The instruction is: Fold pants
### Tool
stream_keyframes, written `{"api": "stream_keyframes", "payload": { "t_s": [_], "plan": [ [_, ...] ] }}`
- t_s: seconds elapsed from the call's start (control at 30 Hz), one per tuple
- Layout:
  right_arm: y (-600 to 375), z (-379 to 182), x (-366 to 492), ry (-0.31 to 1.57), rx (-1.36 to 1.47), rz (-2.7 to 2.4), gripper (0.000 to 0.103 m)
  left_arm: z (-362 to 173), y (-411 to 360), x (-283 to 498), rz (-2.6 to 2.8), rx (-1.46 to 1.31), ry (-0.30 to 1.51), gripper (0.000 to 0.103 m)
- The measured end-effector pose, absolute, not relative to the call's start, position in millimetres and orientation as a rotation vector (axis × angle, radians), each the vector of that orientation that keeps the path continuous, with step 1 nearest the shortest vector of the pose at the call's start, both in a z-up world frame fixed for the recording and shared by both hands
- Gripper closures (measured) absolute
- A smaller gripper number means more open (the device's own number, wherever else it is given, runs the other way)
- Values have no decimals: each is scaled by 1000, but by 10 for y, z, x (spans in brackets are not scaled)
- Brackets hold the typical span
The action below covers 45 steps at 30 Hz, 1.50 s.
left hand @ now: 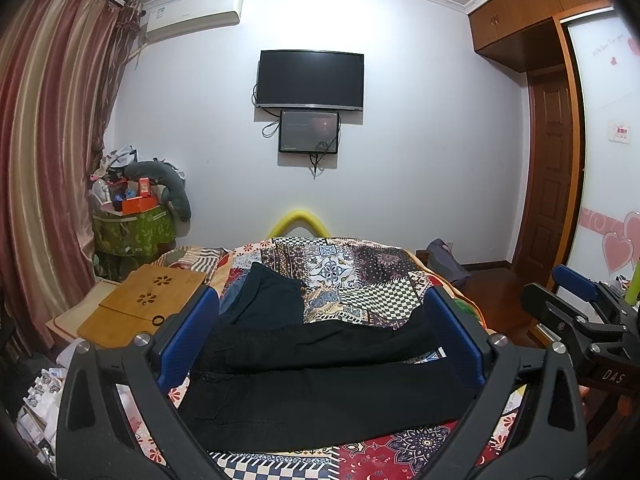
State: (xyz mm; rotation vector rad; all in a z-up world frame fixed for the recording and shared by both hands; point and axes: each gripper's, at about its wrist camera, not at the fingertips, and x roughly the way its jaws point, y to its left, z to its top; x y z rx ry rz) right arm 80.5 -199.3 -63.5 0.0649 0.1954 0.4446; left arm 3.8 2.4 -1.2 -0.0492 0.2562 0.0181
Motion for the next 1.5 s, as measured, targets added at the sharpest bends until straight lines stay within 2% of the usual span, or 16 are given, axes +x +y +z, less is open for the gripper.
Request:
{"api": "stream_keyframes", "payload": {
  "t_s": [1.5],
  "plan": [
    [-2039,-665,829,197,60,438,0,-27,-3,57,28,-56,254,0]
  ]
}}
